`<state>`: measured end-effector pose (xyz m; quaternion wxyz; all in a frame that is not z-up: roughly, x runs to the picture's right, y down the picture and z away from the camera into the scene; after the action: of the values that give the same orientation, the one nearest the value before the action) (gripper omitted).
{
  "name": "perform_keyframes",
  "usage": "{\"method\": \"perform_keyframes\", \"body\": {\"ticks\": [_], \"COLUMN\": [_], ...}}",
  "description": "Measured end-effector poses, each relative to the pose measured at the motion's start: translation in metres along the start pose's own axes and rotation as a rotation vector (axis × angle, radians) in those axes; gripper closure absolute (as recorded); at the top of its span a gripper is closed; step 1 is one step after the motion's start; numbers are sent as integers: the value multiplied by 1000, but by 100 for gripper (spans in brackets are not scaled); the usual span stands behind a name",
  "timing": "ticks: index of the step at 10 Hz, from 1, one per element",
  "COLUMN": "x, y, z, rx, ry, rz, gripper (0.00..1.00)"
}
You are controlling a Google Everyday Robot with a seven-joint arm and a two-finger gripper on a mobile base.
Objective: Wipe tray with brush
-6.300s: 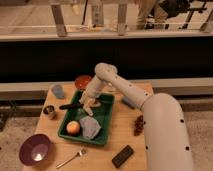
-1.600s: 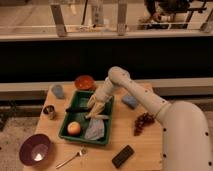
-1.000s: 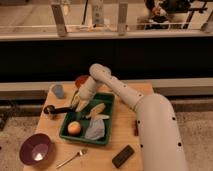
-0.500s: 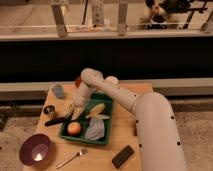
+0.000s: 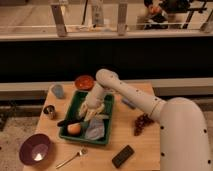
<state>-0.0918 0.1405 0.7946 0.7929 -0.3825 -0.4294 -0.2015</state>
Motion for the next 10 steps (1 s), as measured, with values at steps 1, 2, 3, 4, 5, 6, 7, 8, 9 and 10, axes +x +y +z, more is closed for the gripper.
{"method": "perform_keyframes", "body": {"ticks": [1,2,3,4,5,6,7,8,9,10], "x": [5,8,10,8,6,3,3,4,4,4], "y": [8,14,16,14,11,9,9,9,9,9], "z": [-6,-10,-10,-8,-5,-1,-1,-1,-2,-1], "rx": [2,-3,-10,-18,-25,-36,-37,-36,-35,-36], "ry": [-6,-14,-21,-24,-27,-31,-31,-31,-31,-32], "rz": [17,25,31,31,33,33,35,37,38,38], "gripper": [100,100,100,100,100,100,100,100,100,100]}}
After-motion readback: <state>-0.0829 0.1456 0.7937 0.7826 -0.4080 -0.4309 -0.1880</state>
